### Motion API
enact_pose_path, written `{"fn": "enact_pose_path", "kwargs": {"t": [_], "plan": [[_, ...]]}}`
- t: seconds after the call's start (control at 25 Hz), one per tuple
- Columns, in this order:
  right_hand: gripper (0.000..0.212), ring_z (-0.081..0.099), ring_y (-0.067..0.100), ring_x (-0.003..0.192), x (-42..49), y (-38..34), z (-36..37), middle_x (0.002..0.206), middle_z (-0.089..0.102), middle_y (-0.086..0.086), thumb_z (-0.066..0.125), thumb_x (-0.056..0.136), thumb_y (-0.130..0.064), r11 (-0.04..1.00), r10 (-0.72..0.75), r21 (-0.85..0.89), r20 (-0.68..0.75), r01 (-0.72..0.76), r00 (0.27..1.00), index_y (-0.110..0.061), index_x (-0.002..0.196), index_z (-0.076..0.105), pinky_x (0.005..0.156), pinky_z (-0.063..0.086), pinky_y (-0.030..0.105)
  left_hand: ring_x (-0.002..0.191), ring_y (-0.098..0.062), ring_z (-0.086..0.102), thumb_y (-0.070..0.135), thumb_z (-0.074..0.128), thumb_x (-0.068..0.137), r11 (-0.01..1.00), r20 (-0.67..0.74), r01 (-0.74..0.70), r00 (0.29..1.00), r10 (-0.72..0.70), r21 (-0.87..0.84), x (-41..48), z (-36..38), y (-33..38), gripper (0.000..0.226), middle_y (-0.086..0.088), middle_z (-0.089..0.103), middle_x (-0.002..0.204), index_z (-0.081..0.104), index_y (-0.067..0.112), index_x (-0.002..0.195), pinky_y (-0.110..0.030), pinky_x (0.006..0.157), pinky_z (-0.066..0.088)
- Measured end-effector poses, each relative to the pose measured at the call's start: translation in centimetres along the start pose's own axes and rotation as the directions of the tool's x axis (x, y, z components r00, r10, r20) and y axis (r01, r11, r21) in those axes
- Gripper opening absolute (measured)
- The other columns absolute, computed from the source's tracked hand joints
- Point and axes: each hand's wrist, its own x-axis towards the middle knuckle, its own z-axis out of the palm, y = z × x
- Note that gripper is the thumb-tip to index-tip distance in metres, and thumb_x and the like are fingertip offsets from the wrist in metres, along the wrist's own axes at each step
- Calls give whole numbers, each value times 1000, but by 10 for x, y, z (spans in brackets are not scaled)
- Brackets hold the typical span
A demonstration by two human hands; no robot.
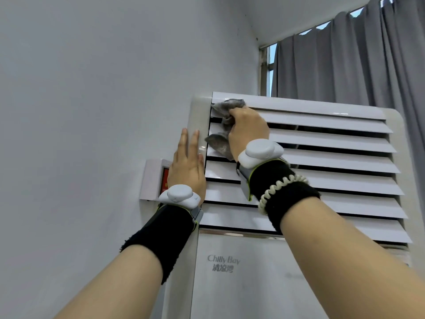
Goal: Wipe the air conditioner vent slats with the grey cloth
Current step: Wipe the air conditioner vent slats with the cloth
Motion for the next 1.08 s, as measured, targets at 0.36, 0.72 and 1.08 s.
{"fn": "enact_pose_path", "kwargs": {"t": [0.36,0.72,1.08], "plan": [[33,50,27,117,6,1,4,121,63,6,47,86,-5,988,-150,-18,67,151,986,-12,116,57,97,38,33,132,-28,38,19,33,99,1000,4,16,1000,-16,23,1,1,2,48,-2,15,158,22,23,145,-49,91,47],[34,51,29,113,-1,77,-28,118,64,10,46,86,-1,999,-29,-41,50,31,998,-10,117,58,101,35,34,137,-29,30,8,39,94,994,-129,106,986,-105,0,7,12,17,52,-7,22,155,25,16,143,-45,109,28],[37,51,33,112,-7,168,-56,117,64,13,43,85,3,995,34,-91,-1,-34,999,-8,117,58,99,37,37,145,-19,13,21,36,91,976,3,-189,982,190,112,3,49,101,54,2,20,156,25,23,144,-48,117,3]]}}
